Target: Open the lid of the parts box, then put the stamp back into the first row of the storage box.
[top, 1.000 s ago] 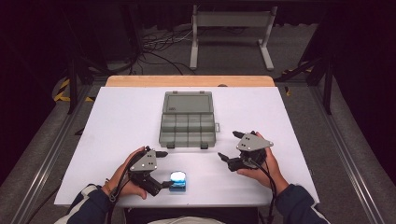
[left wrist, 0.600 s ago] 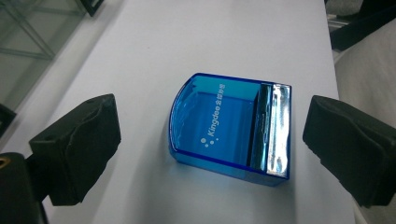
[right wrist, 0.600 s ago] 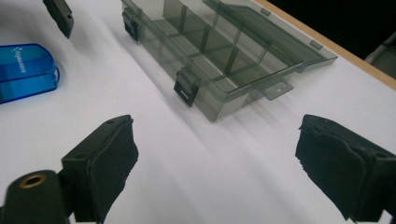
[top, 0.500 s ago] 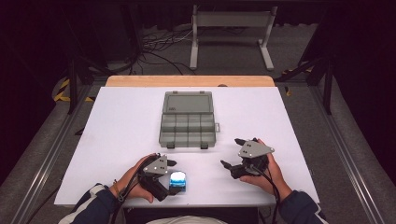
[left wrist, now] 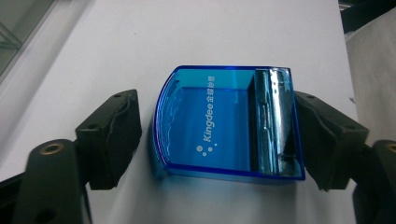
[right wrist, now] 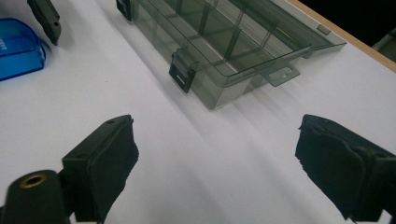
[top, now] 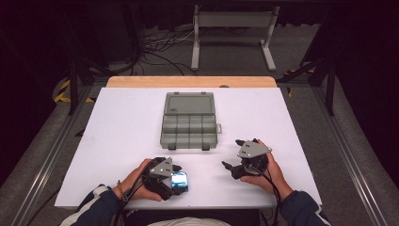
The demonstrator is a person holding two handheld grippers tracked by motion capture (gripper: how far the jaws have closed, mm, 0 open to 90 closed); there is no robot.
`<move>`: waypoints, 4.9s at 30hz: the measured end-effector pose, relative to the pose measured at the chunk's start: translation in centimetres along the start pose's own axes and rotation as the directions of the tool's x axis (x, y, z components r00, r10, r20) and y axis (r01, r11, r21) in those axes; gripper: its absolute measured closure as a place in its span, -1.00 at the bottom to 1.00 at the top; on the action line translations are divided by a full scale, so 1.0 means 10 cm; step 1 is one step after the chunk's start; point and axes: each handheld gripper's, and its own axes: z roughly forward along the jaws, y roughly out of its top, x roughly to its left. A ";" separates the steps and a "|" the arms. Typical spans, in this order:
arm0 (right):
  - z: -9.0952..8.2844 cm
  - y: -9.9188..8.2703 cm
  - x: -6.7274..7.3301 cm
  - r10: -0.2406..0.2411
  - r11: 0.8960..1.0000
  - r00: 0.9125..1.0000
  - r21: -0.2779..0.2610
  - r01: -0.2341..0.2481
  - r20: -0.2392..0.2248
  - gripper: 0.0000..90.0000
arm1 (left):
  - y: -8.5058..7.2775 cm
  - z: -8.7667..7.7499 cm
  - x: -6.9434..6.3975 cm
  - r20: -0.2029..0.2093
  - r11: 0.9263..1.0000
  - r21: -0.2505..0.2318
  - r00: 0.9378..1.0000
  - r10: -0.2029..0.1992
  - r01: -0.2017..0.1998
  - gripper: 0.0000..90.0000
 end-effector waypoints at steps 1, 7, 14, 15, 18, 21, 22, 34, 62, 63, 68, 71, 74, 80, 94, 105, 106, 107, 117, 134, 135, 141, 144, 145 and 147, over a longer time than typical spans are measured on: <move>0.00 0.00 0.00 0.000 1.000 1.000 0.000 0.000 0.000 -0.73 | 0.00 0.00 0.00 -0.002 1.000 -0.003 1.000 -0.003 0.003 -0.49; 0.01 0.02 -0.01 -0.002 1.000 1.000 -0.004 0.002 -0.003 -0.73 | -0.01 -0.02 -0.01 -0.009 1.000 -0.007 1.000 0.001 -0.001 -0.32; 0.02 0.03 -0.01 -0.006 1.000 1.000 -0.003 0.006 -0.005 -0.72 | -0.01 -0.02 0.00 -0.008 1.000 -0.004 1.000 0.008 -0.008 -0.32; 0.03 0.03 -0.01 -0.007 1.000 1.000 -0.002 0.007 -0.005 -0.72 | -0.01 -0.02 -0.01 -0.009 1.000 -0.004 1.000 0.007 -0.007 -0.32; 0.03 0.03 0.01 -0.019 1.000 1.000 0.001 0.019 -0.006 -0.72 | -0.01 -0.02 -0.01 -0.010 1.000 -0.004 1.000 0.007 -0.007 -0.32; 0.02 0.03 0.01 -0.012 1.000 1.000 0.000 0.012 -0.001 -0.72 | 0.00 -0.02 -0.01 -0.009 1.000 0.004 1.000 0.008 -0.008 -0.32; 0.01 0.02 0.02 -0.008 1.000 1.000 -0.002 0.008 -0.004 -0.72 | 0.00 -0.02 0.00 -0.006 1.000 0.003 1.000 0.007 -0.007 -0.32; -0.02 -0.01 0.01 -0.003 1.000 1.000 -0.001 0.003 0.008 -0.72 | 0.02 -0.02 0.01 -0.001 1.000 0.015 1.000 0.015 -0.015 -0.31; -0.06 -0.01 0.00 0.005 1.000 1.000 -0.014 -0.004 0.016 -0.72 | 0.04 -0.11 0.02 -0.129 0.999 -0.020 0.991 -0.031 0.029 -0.31; -0.06 -0.01 0.00 0.005 1.000 1.000 -0.013 -0.004 0.016 -0.72 | 0.04 -0.12 0.03 -0.143 0.999 -0.028 0.989 -0.030 0.026 -0.31; -0.06 -0.01 0.00 0.005 1.000 1.000 -0.014 -0.005 0.014 -0.72 | 0.05 -0.16 0.03 -0.177 0.998 -0.051 0.983 -0.049 0.040 -0.31; -0.06 -0.01 0.00 0.007 1.000 1.000 -0.015 -0.006 0.013 -0.72 | 0.06 -0.17 0.02 -0.200 0.998 -0.038 0.978 -0.057 0.050 -0.31; -0.06 -0.01 0.00 0.006 1.000 1.000 -0.015 -0.006 0.010 -0.70 | 0.07 -0.18 0.03 -0.221 0.997 -0.042 0.973 -0.070 0.062 -0.31; -0.06 -0.01 0.00 0.002 1.000 1.000 -0.014 -0.002 0.008 -0.71 | 0.07 -0.20 0.03 -0.247 0.996 -0.060 0.966 -0.080 0.067 -0.31; -0.06 -0.01 0.00 0.002 1.000 1.000 -0.011 -0.002 0.008 -0.71 | 0.07 -0.30 0.07 -0.309 0.992 -0.101 0.945 -0.109 0.081 -0.31; -0.06 -0.01 0.00 0.005 1.000 1.000 -0.016 -0.005 0.008 -0.71 | 0.06 -0.36 0.10 -0.344 0.988 -0.127 0.931 -0.124 0.085 -0.31; -0.06 0.00 0.00 0.005 1.000 1.000 -0.017 -0.004 0.009 -0.71 | 0.06 -0.37 0.10 -0.344 0.988 -0.130 0.930 -0.127 0.087 -0.31; -0.06 0.00 0.00 0.005 1.000 1.000 -0.018 -0.005 0.010 -0.71 | 0.06 -0.37 0.10 -0.348 0.987 -0.131 0.929 -0.129 0.088 -0.31; -0.07 0.00 0.00 0.006 1.000 1.000 -0.020 -0.006 0.009 -0.71 | 0.05 -0.42 0.12 -0.371 0.984 -0.151 0.917 -0.144 0.094 -0.31; -0.07 0.00 0.00 0.004 1.000 1.000 -0.021 -0.004 0.011 -0.71 | 0.04 -0.51 0.17 -0.407 0.979 -0.178 0.898 -0.165 0.100 -0.31; -0.07 0.00 0.00 0.005 1.000 1.000 -0.021 -0.004 0.011 -0.71 | 0.04 -0.52 0.17 -0.411 0.978 -0.180 0.896 -0.169 0.101 -0.31; -0.06 0.00 0.00 0.005 1.000 1.000 -0.020 -0.005 0.012 -0.71 | 0.03 -0.56 0.19 -0.424 0.976 -0.190 0.887 -0.180 0.107 -0.31; -0.07 0.00 0.00 0.007 1.000 1.000 -0.022 -0.006 0.013 -0.71 | 0.02 -0.57 0.20 -0.431 0.974 -0.197 0.883 -0.186 0.110 -0.31; -0.07 0.00 0.00 0.006 1.000 1.000 -0.021 -0.006 0.013 -0.71 | 0.02 -0.57 0.20 -0.431 0.974 -0.197 0.883 -0.186 0.110 -0.31; -0.06 0.00 0.00 0.007 1.000 1.000 -0.020 -0.006 0.013 -0.71 | 0.02 -0.58 0.20 -0.432 0.970 -0.211 0.879 -0.202 0.120 -0.31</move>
